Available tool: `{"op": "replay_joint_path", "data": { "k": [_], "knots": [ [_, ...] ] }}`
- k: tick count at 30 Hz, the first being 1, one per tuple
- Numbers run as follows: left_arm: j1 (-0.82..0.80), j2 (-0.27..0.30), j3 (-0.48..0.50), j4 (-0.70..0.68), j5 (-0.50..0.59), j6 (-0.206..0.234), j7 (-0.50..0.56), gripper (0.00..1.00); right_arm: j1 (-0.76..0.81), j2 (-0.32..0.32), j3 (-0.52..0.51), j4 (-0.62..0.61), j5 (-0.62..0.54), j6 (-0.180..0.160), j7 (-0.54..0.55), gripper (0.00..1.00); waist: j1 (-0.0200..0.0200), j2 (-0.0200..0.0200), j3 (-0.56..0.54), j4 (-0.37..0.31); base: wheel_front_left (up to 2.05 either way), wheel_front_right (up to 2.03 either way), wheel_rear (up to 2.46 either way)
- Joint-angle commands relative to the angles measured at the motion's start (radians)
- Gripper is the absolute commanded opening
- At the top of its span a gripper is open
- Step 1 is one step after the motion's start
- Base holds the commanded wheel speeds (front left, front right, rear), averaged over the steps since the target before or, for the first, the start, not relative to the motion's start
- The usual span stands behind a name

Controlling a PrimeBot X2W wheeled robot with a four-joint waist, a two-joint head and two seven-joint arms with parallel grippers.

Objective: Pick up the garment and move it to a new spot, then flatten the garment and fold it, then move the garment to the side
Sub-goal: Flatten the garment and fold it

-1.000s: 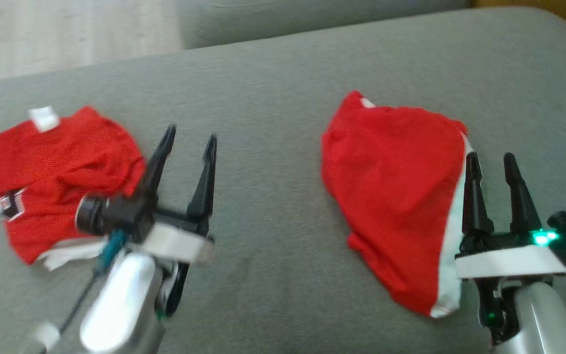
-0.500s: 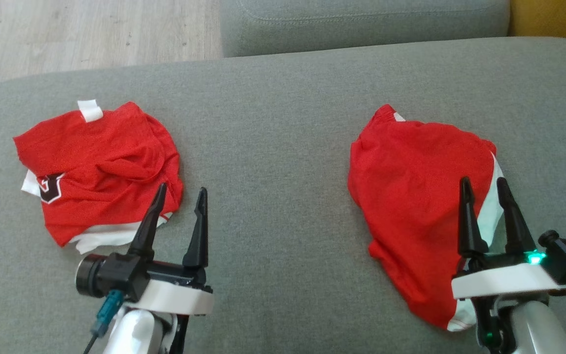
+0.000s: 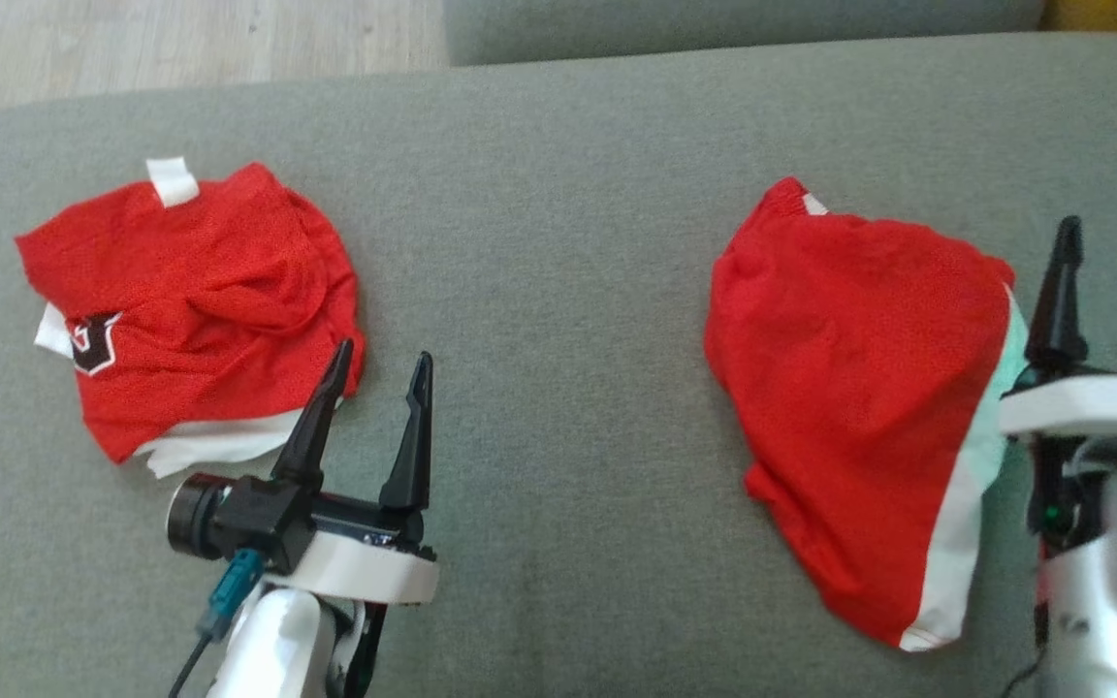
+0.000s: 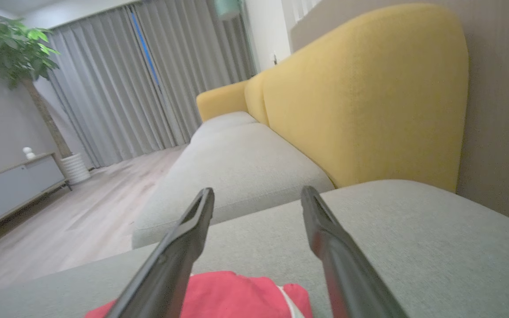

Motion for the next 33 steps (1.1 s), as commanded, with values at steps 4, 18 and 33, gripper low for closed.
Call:
{"op": "replay_joint_path", "data": {
  "k": [4,18,33],
  "knots": [
    [-0.055,0.000,0.024,-0.014,0.010,-0.008,-0.005,1.00,-0.149,-0.006,-0.085,0.168,-0.024,-0.001,0.086,1.00,-0.0001,0.0000,0.038,0.028,0.00,0.00,0.00],
    [-0.072,-0.001,-0.007,-0.015,-0.009,0.005,-0.005,1.00,-0.274,-0.006,-0.075,0.519,0.042,-0.001,0.206,0.69,-0.0001,0.0000,0.071,0.041,0.00,0.00,0.00],
    [-0.049,-0.001,-0.017,-0.022,-0.044,0.020,-0.005,1.00,-0.385,-0.171,-0.112,0.381,0.072,-0.001,0.021,0.00,-0.0001,0.0000,0.005,0.026,0.00,0.00,0.00]
  ]
}}
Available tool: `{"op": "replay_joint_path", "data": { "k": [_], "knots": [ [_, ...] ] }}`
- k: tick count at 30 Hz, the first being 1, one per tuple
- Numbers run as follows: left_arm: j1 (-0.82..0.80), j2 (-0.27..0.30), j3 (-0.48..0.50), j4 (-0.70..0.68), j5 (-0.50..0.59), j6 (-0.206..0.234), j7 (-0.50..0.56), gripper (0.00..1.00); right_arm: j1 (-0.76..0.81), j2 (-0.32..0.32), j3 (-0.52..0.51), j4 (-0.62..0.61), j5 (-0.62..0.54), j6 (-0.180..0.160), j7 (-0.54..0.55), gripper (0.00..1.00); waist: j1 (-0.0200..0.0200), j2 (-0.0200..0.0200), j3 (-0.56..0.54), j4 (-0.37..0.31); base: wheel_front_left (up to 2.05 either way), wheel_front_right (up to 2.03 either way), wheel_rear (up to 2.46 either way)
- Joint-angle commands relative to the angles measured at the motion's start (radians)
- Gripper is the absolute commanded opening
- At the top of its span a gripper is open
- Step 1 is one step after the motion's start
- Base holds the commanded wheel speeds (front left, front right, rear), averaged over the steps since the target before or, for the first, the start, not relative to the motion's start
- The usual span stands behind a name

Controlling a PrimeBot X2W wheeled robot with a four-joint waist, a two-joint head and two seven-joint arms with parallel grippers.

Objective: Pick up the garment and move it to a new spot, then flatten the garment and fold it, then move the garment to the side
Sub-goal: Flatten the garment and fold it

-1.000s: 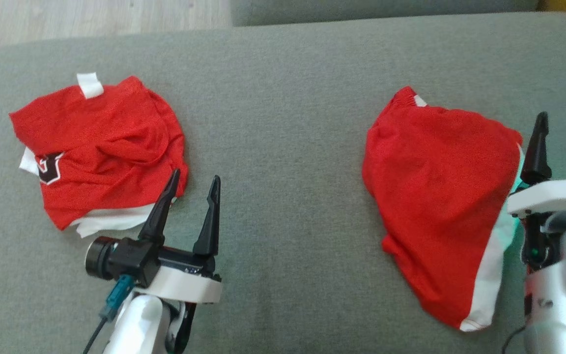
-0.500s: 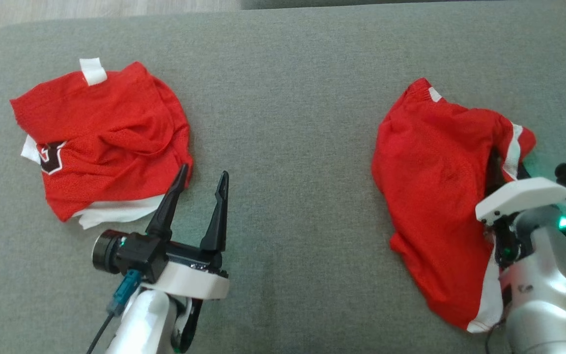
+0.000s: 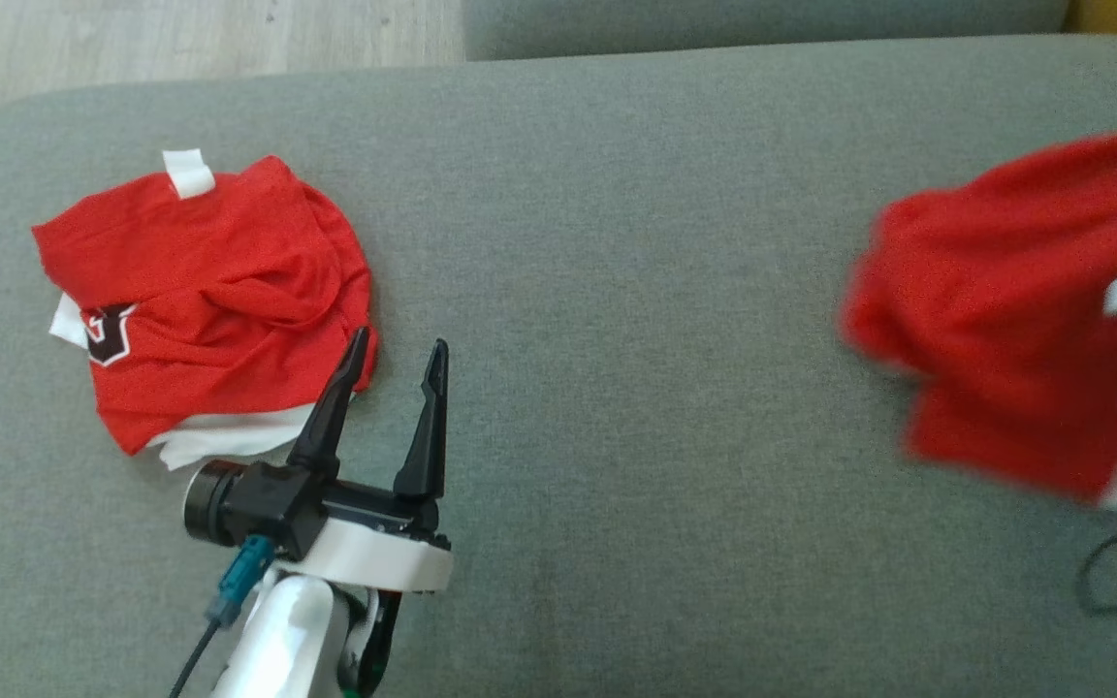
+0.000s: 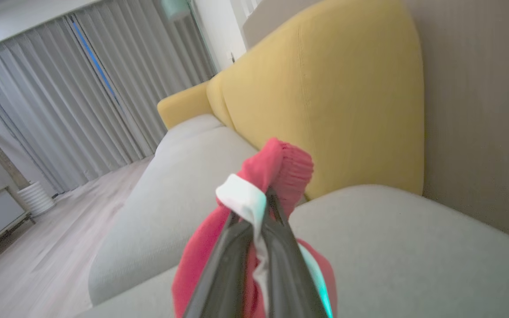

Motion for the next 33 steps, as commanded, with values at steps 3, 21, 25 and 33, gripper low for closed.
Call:
{"op": "replay_joint_path", "data": {
  "k": [3,21,25,33],
  "knots": [
    [-0.011,0.001,0.021,-0.042,-0.015,0.014,-0.005,1.00,-0.067,-0.062,0.027,-0.111,-0.022,-0.001,-0.010,0.00,0.0000,-0.0001,-0.018,0.009,0.00,0.00,0.00],
    [-0.038,0.001,-0.033,-0.049,-0.051,0.028,-0.005,1.00,0.067,-0.003,0.656,-0.252,-0.081,-0.001,0.162,0.00,0.0000,-0.0001,0.012,0.096,0.00,0.00,0.00],
    [-0.040,0.001,-0.034,-0.044,-0.053,0.029,-0.005,1.00,0.085,0.077,0.870,-0.120,-0.079,-0.001,0.121,1.00,0.0000,-0.0001,0.009,0.112,0.00,0.00,0.00],
    [-0.032,0.001,-0.015,-0.040,-0.049,0.035,-0.005,1.00,0.062,0.136,1.065,0.021,0.018,-0.001,0.027,1.00,0.0000,-0.0001,-0.015,0.097,0.00,0.00,0.00]
  ]
}}
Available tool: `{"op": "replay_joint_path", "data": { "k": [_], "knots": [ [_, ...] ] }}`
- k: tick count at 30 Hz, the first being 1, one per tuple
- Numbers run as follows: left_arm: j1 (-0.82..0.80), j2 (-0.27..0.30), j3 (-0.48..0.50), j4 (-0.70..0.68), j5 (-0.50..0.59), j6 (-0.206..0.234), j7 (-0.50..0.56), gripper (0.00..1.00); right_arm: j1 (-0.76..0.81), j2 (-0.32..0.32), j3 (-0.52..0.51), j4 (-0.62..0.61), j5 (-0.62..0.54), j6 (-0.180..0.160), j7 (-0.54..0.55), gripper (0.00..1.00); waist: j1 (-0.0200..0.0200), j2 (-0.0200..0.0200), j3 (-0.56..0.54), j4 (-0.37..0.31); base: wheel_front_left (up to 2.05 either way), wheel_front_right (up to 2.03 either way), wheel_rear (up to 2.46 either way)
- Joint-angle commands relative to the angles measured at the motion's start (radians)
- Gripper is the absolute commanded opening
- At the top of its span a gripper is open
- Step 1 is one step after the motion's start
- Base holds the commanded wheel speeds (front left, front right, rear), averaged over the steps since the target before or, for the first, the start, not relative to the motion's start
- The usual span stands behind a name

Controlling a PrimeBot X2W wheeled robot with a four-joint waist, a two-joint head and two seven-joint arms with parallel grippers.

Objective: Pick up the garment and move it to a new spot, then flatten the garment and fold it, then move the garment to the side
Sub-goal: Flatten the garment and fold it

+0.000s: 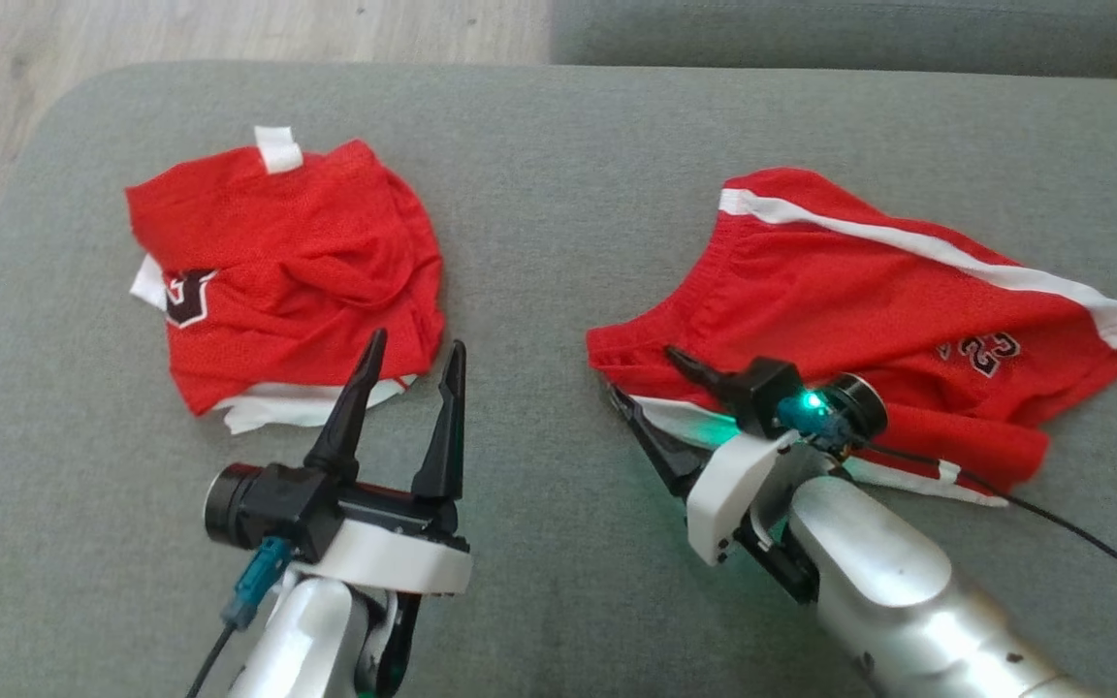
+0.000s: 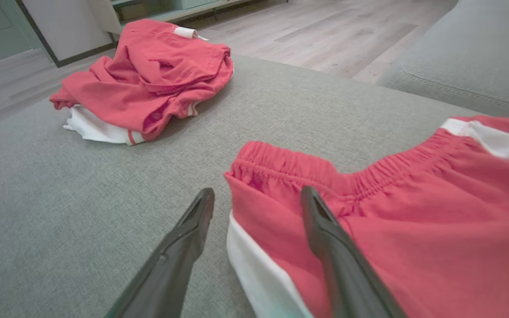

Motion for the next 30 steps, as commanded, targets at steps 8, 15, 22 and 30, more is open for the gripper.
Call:
{"op": "replay_joint_path", "data": {
  "k": [8,15,22,30],
  "knots": [
    [-0.013,0.001,0.062,-0.039,0.002,0.010,-0.005,1.00,-0.055,-0.036,-0.072,-0.061,0.114,-0.001,-0.078,1.00,0.0001,-0.0001,-0.034,-0.070,0.00,0.00,0.00],
    [-0.001,0.001,0.083,-0.053,0.014,0.006,-0.005,1.00,0.021,-0.137,-0.290,-0.201,0.132,-0.001,-0.090,1.00,0.0001,-0.0001,-0.065,-0.137,0.00,0.00,0.00],
    [0.004,0.001,0.091,-0.052,0.017,-0.004,-0.005,1.00,0.228,-0.091,-0.599,-0.404,0.039,-0.001,-0.091,1.00,0.0001,-0.0001,-0.074,-0.181,0.00,0.00,0.00],
    [0.017,0.001,0.103,-0.039,0.017,-0.010,-0.005,1.00,0.423,0.012,-0.696,-0.495,-0.034,-0.001,-0.091,1.00,0.0001,-0.0001,-0.067,-0.210,0.00,0.00,0.00]
  ]
}}
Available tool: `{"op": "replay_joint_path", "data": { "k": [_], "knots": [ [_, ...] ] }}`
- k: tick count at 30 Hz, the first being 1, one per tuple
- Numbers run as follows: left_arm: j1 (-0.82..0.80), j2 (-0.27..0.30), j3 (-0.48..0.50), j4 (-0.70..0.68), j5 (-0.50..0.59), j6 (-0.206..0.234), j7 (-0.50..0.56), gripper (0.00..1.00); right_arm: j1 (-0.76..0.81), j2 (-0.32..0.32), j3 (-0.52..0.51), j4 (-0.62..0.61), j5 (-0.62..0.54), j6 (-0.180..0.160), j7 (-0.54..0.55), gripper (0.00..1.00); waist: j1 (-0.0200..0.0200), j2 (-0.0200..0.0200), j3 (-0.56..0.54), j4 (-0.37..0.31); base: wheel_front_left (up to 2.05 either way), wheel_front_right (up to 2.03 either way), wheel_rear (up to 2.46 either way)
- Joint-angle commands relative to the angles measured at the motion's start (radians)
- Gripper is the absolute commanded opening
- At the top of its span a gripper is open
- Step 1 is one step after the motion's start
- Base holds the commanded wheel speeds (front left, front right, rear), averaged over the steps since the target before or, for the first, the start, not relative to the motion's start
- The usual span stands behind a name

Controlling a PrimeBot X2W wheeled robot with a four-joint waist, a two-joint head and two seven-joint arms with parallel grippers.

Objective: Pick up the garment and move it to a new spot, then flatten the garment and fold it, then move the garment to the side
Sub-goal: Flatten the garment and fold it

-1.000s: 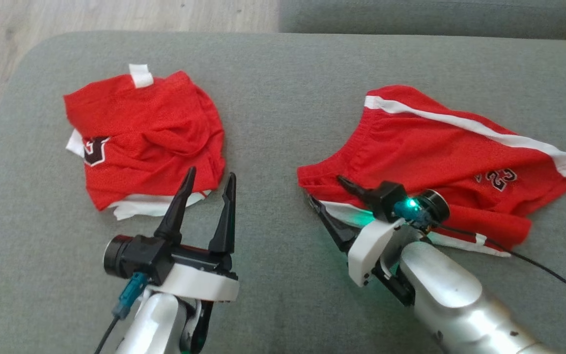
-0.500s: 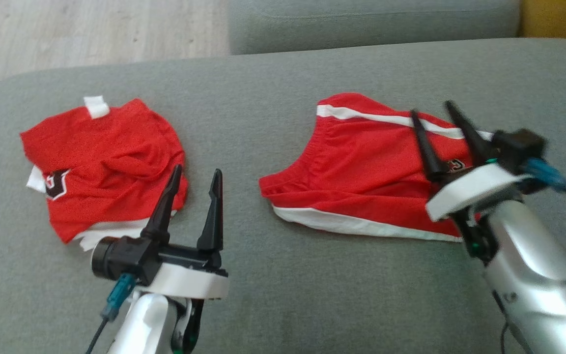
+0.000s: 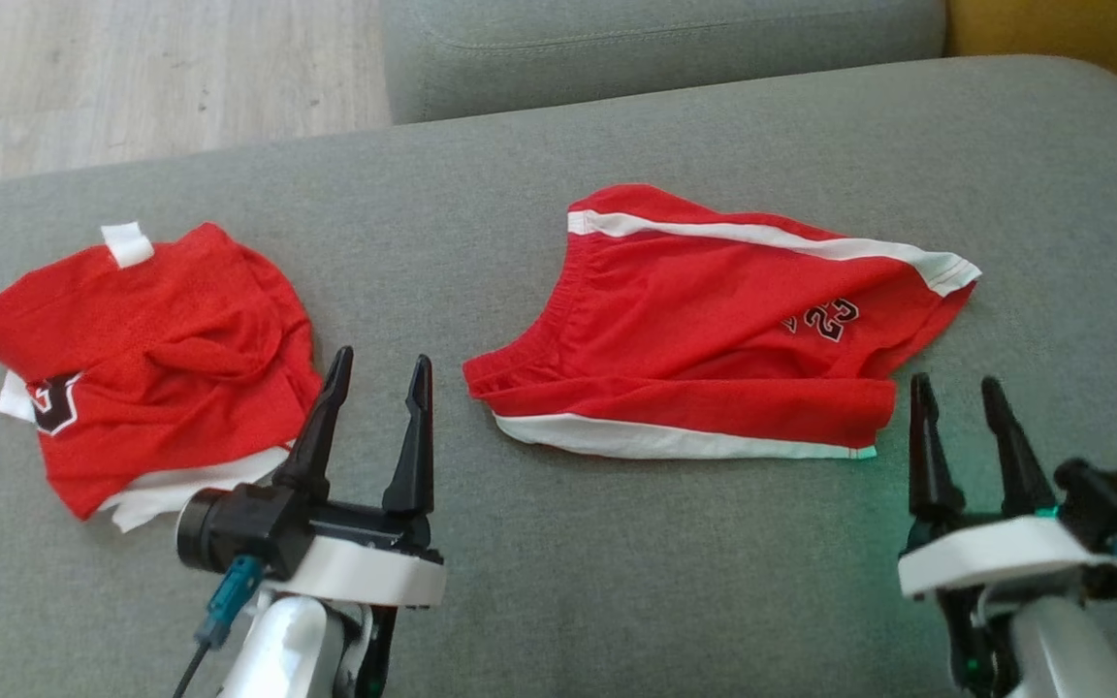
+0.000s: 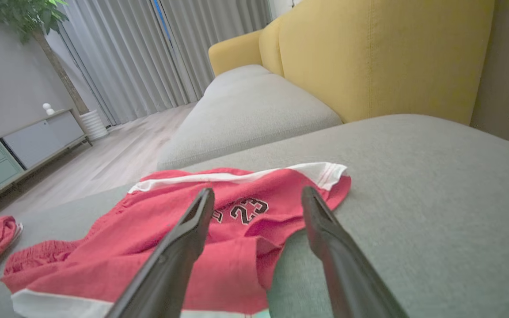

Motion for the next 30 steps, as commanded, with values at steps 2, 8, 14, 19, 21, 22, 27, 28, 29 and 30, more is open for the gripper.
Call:
{"op": "replay_joint_path", "data": {
  "k": [2,8,14,19,21,22,27,28,29,30],
  "knots": [
    [-0.026,0.001,0.040,-0.030,0.005,-0.005,-0.005,1.00,-0.019,0.002,0.025,-0.044,-0.020,-0.001,-0.011,1.00,0.0001,0.0000,0.004,-0.005,0.00,0.00,0.00],
    [-0.030,0.001,0.042,-0.026,0.015,-0.012,-0.005,1.00,-0.009,0.014,0.029,-0.040,-0.040,-0.001,-0.011,1.00,0.0001,0.0000,0.010,-0.014,0.00,0.00,0.00],
    [-0.035,0.001,0.038,-0.023,0.019,-0.018,-0.005,1.00,-0.010,0.017,0.066,0.065,-0.041,-0.001,-0.011,1.00,0.0001,0.0000,0.019,-0.005,0.00,0.00,0.00],
    [-0.036,0.001,0.027,-0.019,0.020,-0.020,-0.005,1.00,-0.038,0.018,0.086,0.156,-0.037,-0.001,-0.011,1.00,0.0001,0.0000,0.029,0.007,0.00,0.00,0.00],
    [-0.037,0.001,0.026,-0.016,0.021,-0.021,-0.005,1.00,-0.052,0.018,0.071,0.198,-0.046,-0.001,-0.011,1.00,0.0001,0.0000,0.032,0.012,0.00,0.00,0.00],
    [-0.038,0.001,0.025,-0.016,0.021,-0.021,-0.005,1.00,-0.060,0.018,0.065,0.218,-0.050,-0.001,-0.011,1.00,0.0001,0.0000,0.034,0.014,0.00,0.00,0.00],
    [-0.039,0.001,0.022,-0.013,0.023,-0.022,-0.005,1.00,-0.094,0.018,0.059,0.290,-0.060,-0.001,-0.011,1.00,0.0001,0.0000,0.035,0.024,0.00,0.00,0.00],
    [-0.039,0.001,0.022,-0.013,0.024,-0.022,-0.005,1.00,-0.104,0.018,0.058,0.310,-0.059,-0.001,-0.011,1.00,0.0001,0.0000,0.036,0.027,0.00,0.00,0.00],
    [-0.039,0.001,0.022,-0.013,0.024,-0.022,-0.005,1.00,-0.109,0.018,0.058,0.321,-0.060,-0.001,-0.011,1.00,0.0001,0.0000,0.036,0.028,0.00,0.00,0.00],
    [-0.039,0.001,0.022,-0.013,0.024,-0.022,-0.005,1.00,-0.114,0.018,0.059,0.331,-0.061,-0.001,-0.011,1.00,0.0001,0.0000,0.036,0.029,0.00,0.00,0.00]
  ]
}}
